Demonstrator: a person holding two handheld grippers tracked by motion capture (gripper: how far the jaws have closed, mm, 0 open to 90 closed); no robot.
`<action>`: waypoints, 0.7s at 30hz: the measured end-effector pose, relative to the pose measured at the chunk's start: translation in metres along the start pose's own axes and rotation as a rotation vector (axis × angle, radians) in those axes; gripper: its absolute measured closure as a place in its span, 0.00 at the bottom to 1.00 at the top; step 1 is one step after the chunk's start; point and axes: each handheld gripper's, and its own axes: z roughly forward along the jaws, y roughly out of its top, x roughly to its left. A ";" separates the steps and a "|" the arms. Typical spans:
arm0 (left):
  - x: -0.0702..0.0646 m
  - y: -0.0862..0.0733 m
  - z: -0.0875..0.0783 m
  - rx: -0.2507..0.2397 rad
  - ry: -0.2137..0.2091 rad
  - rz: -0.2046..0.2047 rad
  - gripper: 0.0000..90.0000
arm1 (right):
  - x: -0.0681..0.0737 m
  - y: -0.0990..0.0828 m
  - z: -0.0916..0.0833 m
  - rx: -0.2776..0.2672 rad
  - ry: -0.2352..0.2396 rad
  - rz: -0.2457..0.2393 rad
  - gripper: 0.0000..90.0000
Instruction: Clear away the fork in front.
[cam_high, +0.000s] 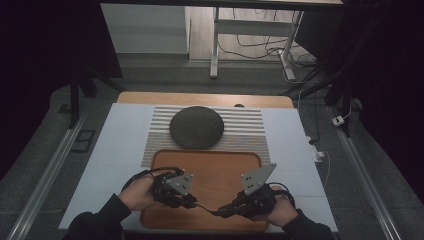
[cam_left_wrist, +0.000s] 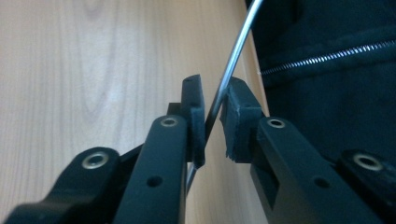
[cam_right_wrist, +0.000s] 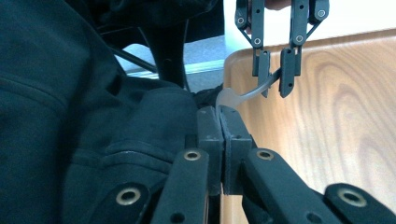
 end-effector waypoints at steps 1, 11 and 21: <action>-0.001 0.001 0.001 0.006 -0.007 0.014 0.89 | -0.001 0.000 0.000 0.001 0.010 0.000 0.98; -0.009 0.005 0.006 0.070 -0.048 0.076 0.96 | -0.003 -0.005 0.001 0.009 -0.012 0.003 0.90; -0.006 0.001 0.003 0.057 -0.029 -0.109 0.96 | -0.010 -0.009 -0.012 -0.064 -0.218 0.111 0.62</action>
